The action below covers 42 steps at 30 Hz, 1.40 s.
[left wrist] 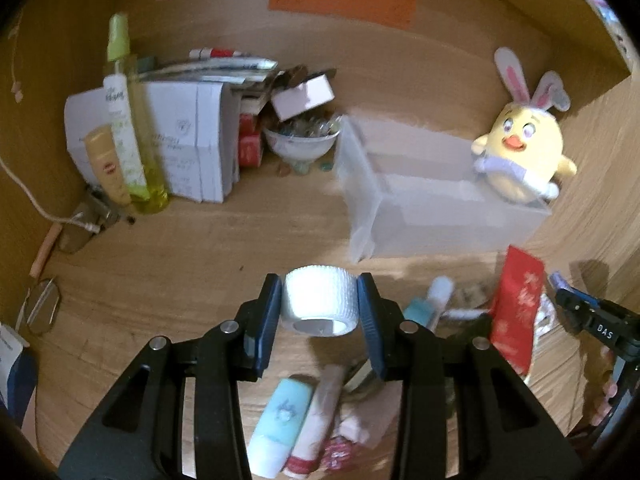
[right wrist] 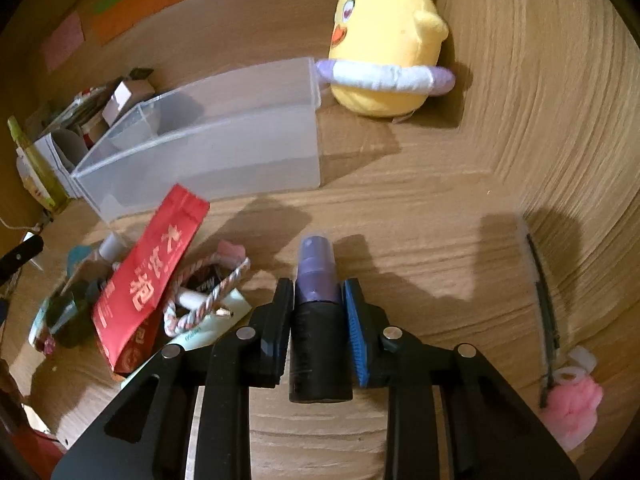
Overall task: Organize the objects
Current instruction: 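Carry both items into the clear box and open both grippers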
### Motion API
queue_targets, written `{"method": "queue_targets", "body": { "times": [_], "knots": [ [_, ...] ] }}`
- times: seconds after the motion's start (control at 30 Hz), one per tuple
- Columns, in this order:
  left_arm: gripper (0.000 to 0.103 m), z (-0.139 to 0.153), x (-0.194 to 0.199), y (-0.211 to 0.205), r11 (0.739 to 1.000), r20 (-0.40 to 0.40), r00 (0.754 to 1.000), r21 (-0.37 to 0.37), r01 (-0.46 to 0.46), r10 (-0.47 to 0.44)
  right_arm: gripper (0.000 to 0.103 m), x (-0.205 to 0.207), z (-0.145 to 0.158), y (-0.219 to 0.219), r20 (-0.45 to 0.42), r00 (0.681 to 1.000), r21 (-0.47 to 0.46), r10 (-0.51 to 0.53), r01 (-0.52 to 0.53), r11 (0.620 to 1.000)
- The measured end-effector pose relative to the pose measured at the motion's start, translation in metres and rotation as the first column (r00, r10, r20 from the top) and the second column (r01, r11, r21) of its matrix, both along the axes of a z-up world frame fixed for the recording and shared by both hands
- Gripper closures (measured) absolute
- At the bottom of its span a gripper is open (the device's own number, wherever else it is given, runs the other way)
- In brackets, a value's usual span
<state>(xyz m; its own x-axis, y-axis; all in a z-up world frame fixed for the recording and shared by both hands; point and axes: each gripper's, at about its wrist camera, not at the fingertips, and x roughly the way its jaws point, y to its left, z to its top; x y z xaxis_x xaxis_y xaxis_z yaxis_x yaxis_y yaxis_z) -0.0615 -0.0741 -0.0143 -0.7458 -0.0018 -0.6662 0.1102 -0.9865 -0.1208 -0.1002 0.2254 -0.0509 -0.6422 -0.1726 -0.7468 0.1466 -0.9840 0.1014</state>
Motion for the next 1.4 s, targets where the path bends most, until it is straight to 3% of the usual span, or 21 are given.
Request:
{"method": "queue_targets", "body": {
  "times": [0.27,0.5,0.8,1.1,1.4],
  "knots": [
    [0.065,0.030,-0.004,0.019,0.999,-0.086,0.995,0.014,0.047,-0.046,0.080,-0.008,0.038,-0.002,-0.105,0.994,0.003,0.025,-0.025,1.000],
    [0.065,0.063,-0.008,0.033,0.998,-0.170,0.984,-0.027,0.058,-0.062,0.080,-0.017,0.070,-0.016,-0.200,0.978,-0.027,0.065,-0.072,0.997],
    [0.065,0.088,-0.031,0.039,0.997,-0.214,0.974,-0.034,0.071,-0.076,0.080,-0.033,0.104,-0.034,-0.299,0.948,-0.037,0.105,-0.121,0.992],
    [0.065,0.087,-0.074,0.041,0.996,-0.171,0.982,-0.049,0.068,-0.076,0.080,-0.069,0.116,-0.042,-0.294,0.946,-0.057,0.137,-0.161,0.985],
    [0.065,0.057,-0.117,0.046,0.995,-0.052,0.994,-0.014,0.099,-0.099,0.080,-0.114,0.105,-0.053,-0.224,0.963,-0.063,0.147,-0.165,0.984]
  ]
}}
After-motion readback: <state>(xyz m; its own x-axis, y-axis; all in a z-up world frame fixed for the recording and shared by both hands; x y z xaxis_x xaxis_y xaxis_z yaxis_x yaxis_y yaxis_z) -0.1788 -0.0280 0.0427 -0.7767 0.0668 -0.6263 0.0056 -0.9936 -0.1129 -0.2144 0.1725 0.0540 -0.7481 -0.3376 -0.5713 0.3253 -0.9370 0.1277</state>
